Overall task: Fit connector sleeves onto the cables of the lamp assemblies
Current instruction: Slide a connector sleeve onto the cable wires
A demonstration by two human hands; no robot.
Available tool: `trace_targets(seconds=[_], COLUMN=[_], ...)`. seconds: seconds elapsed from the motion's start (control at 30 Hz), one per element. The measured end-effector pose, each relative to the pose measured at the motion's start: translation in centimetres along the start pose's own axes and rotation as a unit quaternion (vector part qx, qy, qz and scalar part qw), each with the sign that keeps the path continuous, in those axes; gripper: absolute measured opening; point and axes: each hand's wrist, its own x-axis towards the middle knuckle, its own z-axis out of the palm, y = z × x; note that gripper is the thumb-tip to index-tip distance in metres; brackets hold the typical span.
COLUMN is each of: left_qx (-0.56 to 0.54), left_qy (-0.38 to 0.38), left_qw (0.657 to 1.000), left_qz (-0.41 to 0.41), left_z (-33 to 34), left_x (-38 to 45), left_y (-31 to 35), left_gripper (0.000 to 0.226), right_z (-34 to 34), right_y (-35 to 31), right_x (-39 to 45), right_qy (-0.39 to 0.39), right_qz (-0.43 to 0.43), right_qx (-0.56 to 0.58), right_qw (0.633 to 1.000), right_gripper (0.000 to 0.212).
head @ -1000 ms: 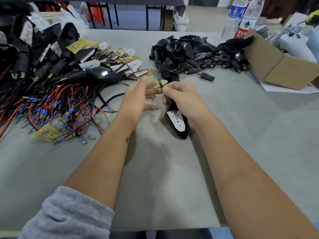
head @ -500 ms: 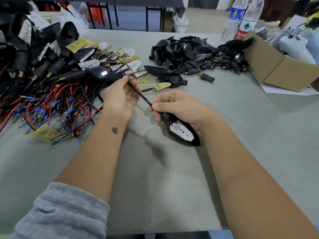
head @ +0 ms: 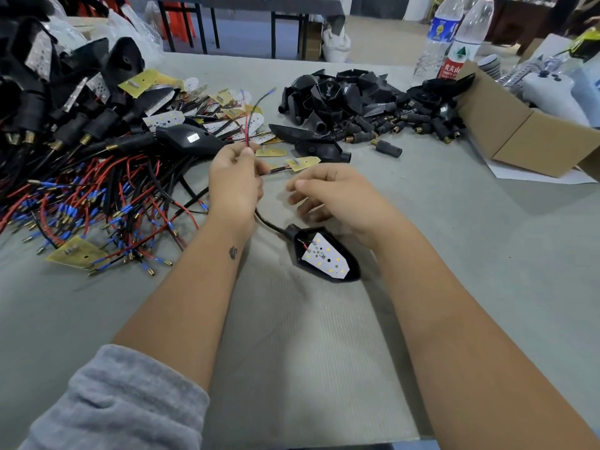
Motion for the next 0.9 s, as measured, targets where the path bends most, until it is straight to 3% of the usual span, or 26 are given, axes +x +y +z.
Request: trace_targets(seconds=[0.23,0.37,0.47,0.57,0.7,0.9], left_qx=[0.1,0.153,0.188,0.196,0.185,0.187], left_qy=[-0.056,-0.061,-0.078,-0.075,-0.066,-0.071], left_qw=[0.993,0.986,0.978,0.977,0.979,0.979], left_qz=[0.012,0.029,0.038,0.044,0.049,0.049], left_z=[0.3,0.7,1.0,1.1,1.1,1.1], left_x=[-0.4,-0.7,-0.9,-0.8,-0.6,-0.4], left_y=[-0.4,-0.6,-0.7,-0.8,-0.9,-1.1], left_gripper=[0.024,0.024,0.02,0.02,0.021,0.022], right_z=[-4.8,-8.4,-10.4,-11.5,-11.5,-10.8], right_y=[-0.7,0.7,1.7,1.8,2.1,3.2], right_x=[2.9,5.7,7.9,10.0,10.9,9.5], right_qy=[0.179,0.27,0.31,0.312,0.196,0.204], right_qz=[-0.005,0.012,0.05,0.085,0.166,0.077], right_qx=[-0.102,-0.187,-0.263,-0.341,-0.369,-0.416], right_qw=[0.979,0.944,0.912,0.883,0.893,0.883], right_gripper=[0.019,0.015,0.024,0.042,0.065,0.055])
